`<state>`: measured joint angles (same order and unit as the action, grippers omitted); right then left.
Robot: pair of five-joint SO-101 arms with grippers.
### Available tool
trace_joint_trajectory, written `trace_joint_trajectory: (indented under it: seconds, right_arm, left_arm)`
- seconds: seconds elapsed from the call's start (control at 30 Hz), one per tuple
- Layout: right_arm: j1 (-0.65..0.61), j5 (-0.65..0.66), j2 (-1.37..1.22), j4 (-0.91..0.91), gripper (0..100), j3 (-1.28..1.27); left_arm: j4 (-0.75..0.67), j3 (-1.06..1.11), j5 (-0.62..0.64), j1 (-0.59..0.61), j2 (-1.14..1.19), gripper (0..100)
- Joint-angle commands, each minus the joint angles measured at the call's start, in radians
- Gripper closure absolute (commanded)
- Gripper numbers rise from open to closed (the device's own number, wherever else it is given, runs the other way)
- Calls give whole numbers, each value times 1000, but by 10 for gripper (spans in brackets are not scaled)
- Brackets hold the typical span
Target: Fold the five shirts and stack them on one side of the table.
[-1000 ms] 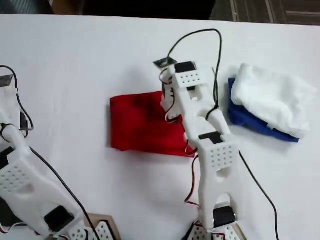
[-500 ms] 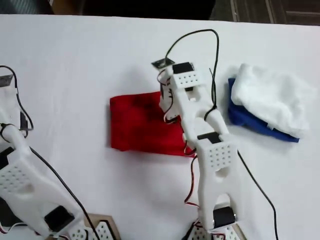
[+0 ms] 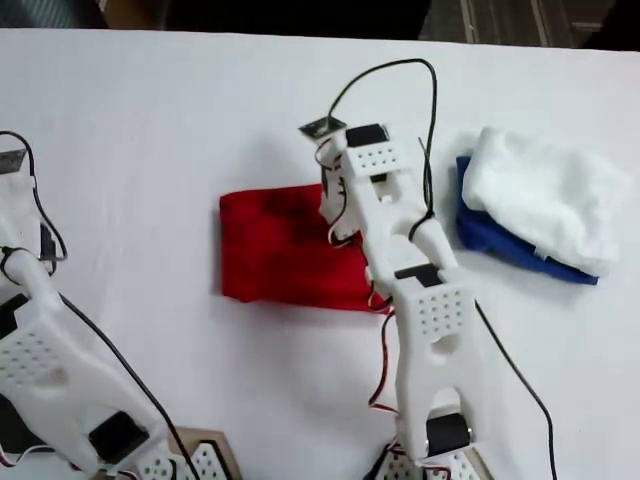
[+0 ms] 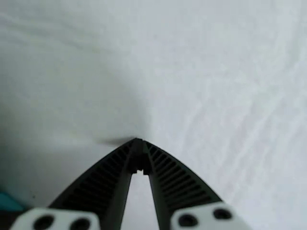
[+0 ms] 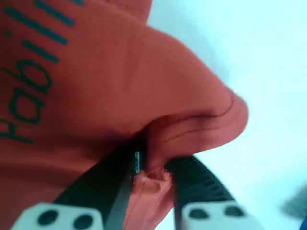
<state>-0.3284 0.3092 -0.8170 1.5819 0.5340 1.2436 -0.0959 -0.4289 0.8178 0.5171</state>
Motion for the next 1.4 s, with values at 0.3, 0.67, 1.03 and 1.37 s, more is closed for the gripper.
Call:
trace_joint_trajectory:
  seconds: [0.3, 0.67, 1.03, 1.37]
  right_arm:
    - [-18, 15, 197, 28, 974, 20]
    - [10, 58, 463, 84, 975, 25]
    - [185, 137, 590, 87, 975, 25]
    - [105, 149, 526, -10, 975, -109]
  left_arm:
    - [-5, -39, 11, -8, -46, 974]
    - [-5, -41, 11, -8, -44, 974]
    - [-5, -41, 11, -8, -44, 974]
    - [-6, -41, 14, -31, -44, 974]
